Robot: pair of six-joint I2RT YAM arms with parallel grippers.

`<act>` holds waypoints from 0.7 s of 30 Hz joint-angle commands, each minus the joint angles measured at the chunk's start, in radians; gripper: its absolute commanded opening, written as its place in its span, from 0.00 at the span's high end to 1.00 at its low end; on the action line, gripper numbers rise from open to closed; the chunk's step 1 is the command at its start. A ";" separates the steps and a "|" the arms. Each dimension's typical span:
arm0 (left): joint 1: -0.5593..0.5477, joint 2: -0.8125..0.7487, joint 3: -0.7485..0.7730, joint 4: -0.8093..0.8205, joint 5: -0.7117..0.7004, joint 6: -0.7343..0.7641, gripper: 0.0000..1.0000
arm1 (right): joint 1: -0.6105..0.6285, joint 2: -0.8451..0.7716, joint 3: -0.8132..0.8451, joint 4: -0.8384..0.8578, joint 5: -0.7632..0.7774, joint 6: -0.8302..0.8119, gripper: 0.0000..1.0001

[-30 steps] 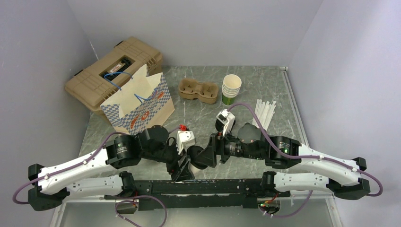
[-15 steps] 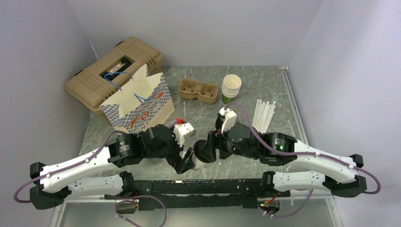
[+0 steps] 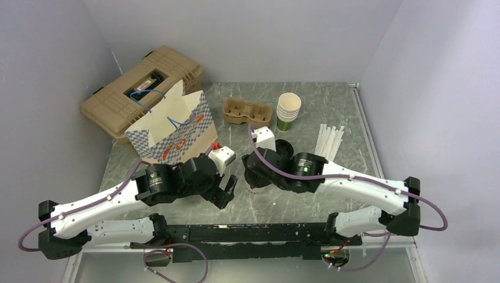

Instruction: Pack the takeout coffee

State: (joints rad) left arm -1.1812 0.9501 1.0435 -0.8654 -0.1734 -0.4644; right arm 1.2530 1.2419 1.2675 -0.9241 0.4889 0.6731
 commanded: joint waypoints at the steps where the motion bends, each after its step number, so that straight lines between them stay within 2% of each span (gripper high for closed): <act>1: 0.001 -0.013 0.018 -0.093 -0.143 -0.114 0.01 | -0.050 0.064 0.057 0.058 0.074 -0.063 0.82; 5: 0.001 -0.045 0.008 -0.140 -0.221 -0.170 0.01 | -0.108 0.136 0.040 0.163 0.017 -0.096 0.83; 9: 0.002 -0.088 -0.021 -0.131 -0.233 -0.175 0.01 | -0.144 0.200 0.049 0.243 -0.054 -0.115 0.83; 21: 0.000 -0.210 -0.061 -0.133 -0.276 -0.186 0.00 | -0.150 0.421 0.193 0.308 -0.073 -0.140 0.83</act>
State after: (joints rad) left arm -1.1812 0.7586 0.9928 -1.0145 -0.4175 -0.6334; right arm 1.1046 1.6566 1.3983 -0.6647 0.4133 0.5529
